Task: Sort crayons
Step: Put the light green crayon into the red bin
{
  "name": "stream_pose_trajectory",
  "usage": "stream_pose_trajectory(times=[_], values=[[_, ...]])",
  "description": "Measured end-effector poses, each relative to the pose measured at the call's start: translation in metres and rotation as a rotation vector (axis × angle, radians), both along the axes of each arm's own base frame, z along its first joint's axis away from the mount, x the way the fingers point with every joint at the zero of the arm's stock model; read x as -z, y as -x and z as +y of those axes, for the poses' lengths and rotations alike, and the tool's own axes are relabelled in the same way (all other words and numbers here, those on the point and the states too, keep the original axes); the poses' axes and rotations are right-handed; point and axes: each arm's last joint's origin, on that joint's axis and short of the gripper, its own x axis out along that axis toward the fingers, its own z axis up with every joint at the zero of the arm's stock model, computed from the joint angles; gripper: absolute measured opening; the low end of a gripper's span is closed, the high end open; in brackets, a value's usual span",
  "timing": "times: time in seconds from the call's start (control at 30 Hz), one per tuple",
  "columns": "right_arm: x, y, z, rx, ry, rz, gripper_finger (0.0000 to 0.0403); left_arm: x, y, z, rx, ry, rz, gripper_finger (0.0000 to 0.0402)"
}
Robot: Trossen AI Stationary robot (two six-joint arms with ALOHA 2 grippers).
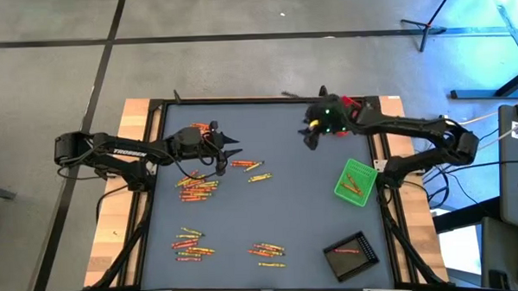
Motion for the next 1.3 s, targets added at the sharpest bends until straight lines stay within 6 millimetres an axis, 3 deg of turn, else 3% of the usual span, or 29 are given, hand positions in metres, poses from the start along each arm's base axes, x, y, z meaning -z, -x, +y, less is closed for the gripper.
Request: stream_pose_trajectory(times=[0.3, 0.57, 0.97, 1.3], values=[[0.022, -0.052, 0.047, -0.33, 0.064, -0.084, 0.0221, 0.0, 0.0, 0.0, 0.001, 0.0, 0.0, 0.0127], [0.051, -0.079, 0.081, -0.484, 0.098, -0.093, 0.0221, 0.0, 0.0, 0.0, 0.0, 0.0, 0.0, 0.0127], [0.093, -0.097, 0.102, -0.601, 0.041, -0.066, 0.0221, 0.0, 0.0, 0.0, 0.001, 0.0, 0.0, 0.0127], [0.116, -0.106, 0.101, -0.606, 0.047, -0.099, 0.0221, 0.0, 0.0, 0.0, 0.0, 0.0, 0.0, 0.0127]])
